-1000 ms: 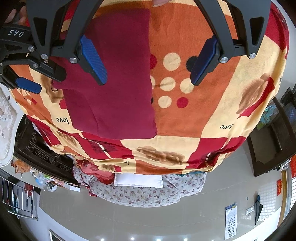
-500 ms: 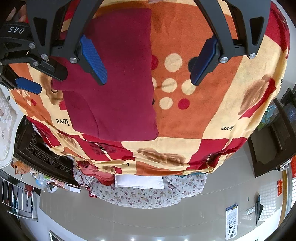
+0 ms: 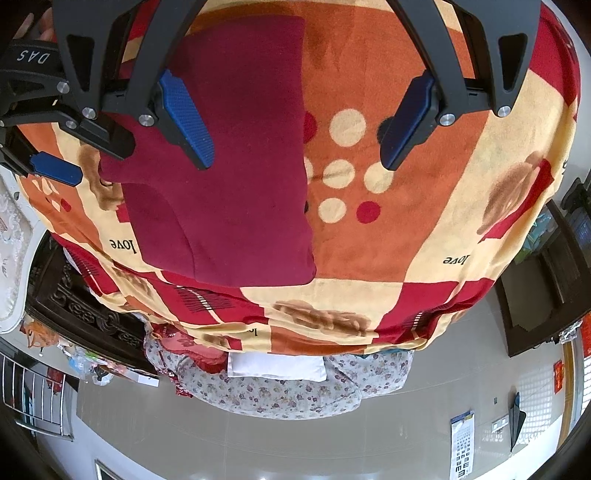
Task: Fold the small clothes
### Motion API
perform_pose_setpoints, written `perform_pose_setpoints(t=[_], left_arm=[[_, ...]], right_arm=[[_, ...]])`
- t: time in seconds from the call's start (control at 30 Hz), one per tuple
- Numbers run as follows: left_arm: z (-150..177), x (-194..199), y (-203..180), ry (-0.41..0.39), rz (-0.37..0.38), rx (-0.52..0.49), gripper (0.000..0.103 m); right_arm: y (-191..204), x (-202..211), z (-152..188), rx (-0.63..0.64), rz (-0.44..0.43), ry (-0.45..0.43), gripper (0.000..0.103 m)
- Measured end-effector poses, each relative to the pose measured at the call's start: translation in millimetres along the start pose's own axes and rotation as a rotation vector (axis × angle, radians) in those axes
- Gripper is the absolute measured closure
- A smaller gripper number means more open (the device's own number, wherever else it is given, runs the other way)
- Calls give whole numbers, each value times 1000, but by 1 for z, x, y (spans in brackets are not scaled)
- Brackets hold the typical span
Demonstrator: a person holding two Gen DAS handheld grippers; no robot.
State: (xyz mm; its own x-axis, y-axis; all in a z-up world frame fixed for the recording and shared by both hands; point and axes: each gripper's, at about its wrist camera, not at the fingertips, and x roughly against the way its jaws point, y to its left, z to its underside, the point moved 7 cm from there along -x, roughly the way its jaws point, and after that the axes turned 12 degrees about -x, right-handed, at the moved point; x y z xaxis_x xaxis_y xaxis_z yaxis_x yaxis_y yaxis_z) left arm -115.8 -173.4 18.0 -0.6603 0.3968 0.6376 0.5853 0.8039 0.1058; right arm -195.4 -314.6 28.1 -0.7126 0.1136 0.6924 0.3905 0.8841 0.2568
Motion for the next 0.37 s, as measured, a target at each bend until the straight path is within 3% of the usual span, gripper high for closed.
perform_pose_setpoints(t=[0.37], left_arm=[[-1,0,4,-13,-5,-2,12]], right_arm=[[0,-1,1,-4,-5,2,6]])
